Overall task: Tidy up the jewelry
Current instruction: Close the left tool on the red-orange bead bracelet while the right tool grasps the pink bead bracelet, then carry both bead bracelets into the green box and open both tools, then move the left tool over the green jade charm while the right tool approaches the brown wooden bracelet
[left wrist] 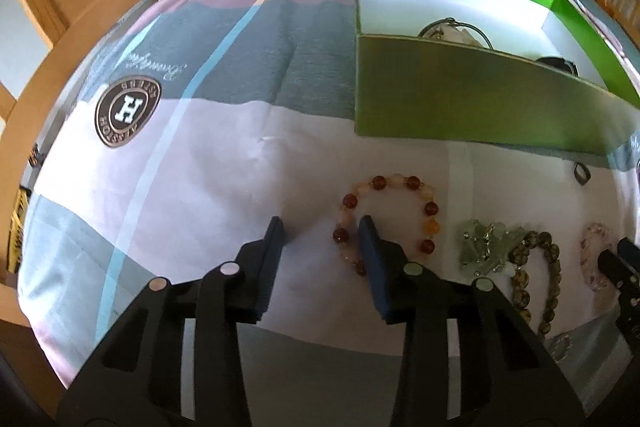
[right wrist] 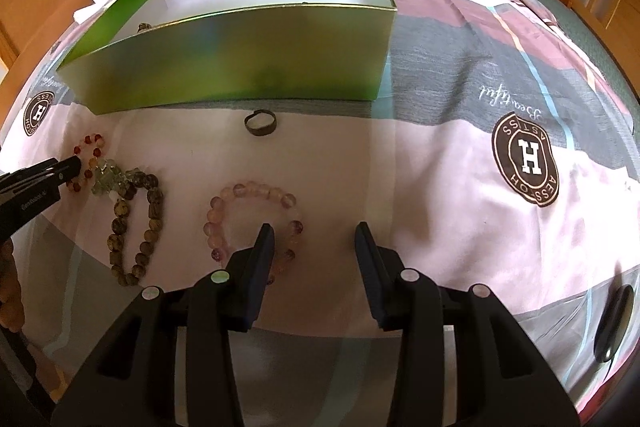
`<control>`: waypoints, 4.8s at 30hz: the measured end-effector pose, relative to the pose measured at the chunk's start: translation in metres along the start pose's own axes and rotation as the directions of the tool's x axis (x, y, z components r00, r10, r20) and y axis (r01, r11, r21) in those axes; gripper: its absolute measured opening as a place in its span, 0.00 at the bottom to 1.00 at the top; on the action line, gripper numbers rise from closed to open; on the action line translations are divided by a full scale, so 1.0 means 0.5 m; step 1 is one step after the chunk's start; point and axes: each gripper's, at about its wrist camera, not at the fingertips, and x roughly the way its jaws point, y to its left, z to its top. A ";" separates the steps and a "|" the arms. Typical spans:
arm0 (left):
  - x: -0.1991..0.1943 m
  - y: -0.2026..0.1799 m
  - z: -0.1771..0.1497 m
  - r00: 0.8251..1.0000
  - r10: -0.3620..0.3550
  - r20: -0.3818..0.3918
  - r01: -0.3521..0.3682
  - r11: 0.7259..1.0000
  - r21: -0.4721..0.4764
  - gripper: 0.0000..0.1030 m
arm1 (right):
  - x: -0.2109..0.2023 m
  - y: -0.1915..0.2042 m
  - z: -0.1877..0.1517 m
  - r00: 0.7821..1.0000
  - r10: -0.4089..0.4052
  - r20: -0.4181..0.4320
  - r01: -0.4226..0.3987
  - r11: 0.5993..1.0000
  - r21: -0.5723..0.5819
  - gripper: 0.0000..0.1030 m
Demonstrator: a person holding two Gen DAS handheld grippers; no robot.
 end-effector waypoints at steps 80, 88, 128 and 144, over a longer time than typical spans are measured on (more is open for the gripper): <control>-0.272 -0.061 0.154 0.912 -0.308 0.269 0.276 0.949 0.152 0.08 | -0.231 -0.014 0.201 0.851 0.232 0.472 -0.250 0.968 -0.025 0.08; -0.118 -0.070 0.249 0.955 -0.225 0.192 0.207 0.972 0.108 0.08 | -0.095 0.015 0.295 0.905 0.197 0.378 -0.196 0.980 -0.043 0.08; -0.104 -0.060 0.032 0.977 -0.211 0.030 0.205 0.969 0.139 0.40 | -0.012 0.084 0.041 0.999 -0.052 0.000 0.051 0.978 -0.204 0.27; -0.048 -0.141 -0.013 0.983 -0.175 -0.045 0.181 0.945 0.273 0.44 | -0.038 -0.018 0.046 1.000 0.020 -0.005 -0.020 1.000 0.007 0.28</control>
